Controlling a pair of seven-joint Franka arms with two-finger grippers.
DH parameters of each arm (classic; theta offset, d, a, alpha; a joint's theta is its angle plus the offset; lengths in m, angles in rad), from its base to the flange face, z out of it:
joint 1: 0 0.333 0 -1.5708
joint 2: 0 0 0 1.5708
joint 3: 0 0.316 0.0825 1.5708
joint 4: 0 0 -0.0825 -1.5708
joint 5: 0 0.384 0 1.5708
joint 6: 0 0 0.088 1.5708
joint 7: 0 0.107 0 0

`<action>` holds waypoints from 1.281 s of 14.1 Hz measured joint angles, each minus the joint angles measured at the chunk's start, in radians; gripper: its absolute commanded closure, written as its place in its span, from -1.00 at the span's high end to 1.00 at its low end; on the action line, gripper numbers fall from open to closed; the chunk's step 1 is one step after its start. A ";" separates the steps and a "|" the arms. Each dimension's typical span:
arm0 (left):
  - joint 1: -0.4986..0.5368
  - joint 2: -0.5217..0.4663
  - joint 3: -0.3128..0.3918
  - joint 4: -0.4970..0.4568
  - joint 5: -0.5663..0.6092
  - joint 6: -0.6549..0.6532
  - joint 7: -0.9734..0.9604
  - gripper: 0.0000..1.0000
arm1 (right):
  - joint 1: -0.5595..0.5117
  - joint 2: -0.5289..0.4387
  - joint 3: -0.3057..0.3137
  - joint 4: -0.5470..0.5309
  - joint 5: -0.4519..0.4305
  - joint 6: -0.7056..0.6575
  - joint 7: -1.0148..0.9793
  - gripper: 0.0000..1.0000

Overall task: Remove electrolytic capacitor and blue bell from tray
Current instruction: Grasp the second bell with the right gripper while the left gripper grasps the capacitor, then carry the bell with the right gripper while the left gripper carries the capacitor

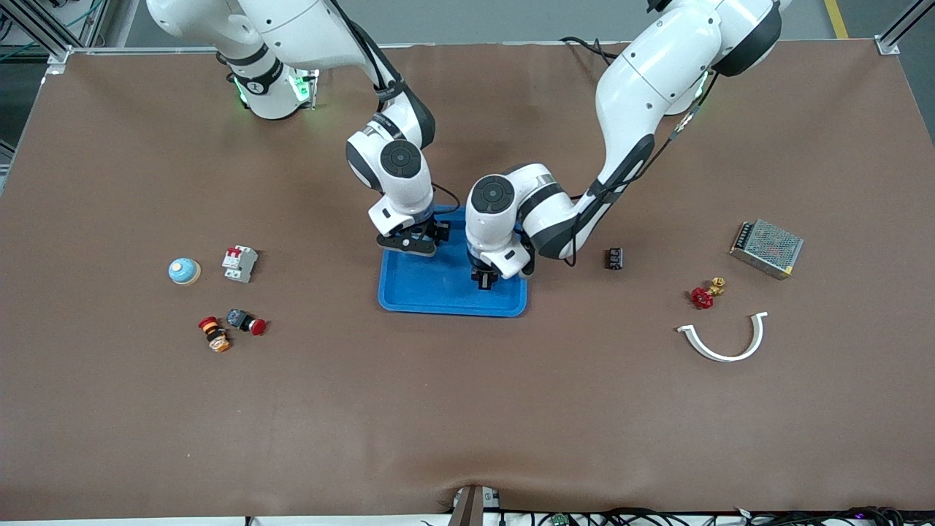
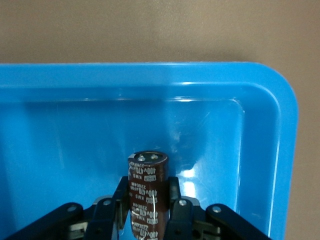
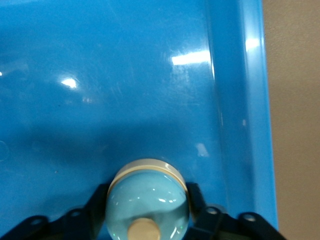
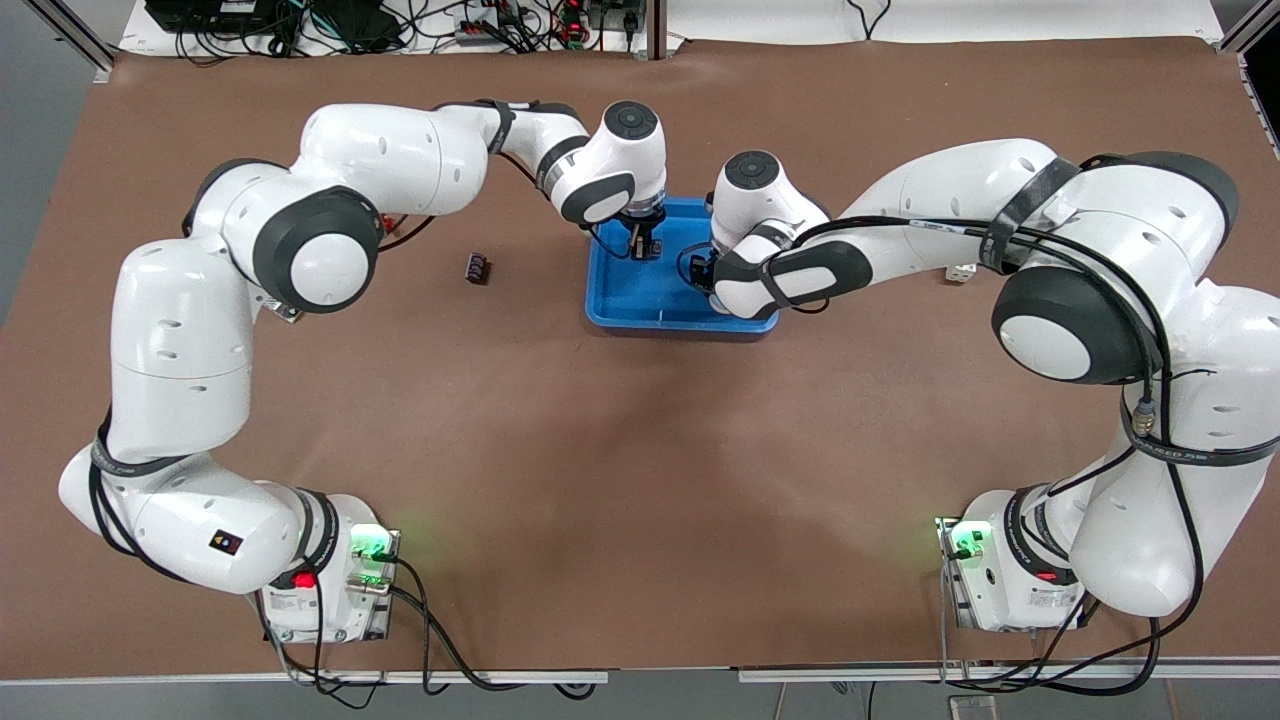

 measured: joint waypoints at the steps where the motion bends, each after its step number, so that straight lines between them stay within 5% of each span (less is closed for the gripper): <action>1: 0.000 0.000 0.000 0.002 0.000 -0.002 0.000 -1.00 | 0.000 -0.001 0.000 0.000 0.000 0.000 0.000 -0.16; 10: 0.003 -0.008 0.000 0.133 0.000 -0.190 0.119 -1.00 | -0.025 -0.010 -0.013 0.041 0.000 -0.035 -0.016 -0.18; 18: 0.015 -0.035 -0.001 0.142 -0.033 -0.251 0.591 -1.00 | -0.259 -0.251 -0.020 0.095 -0.002 -0.439 -0.437 -0.17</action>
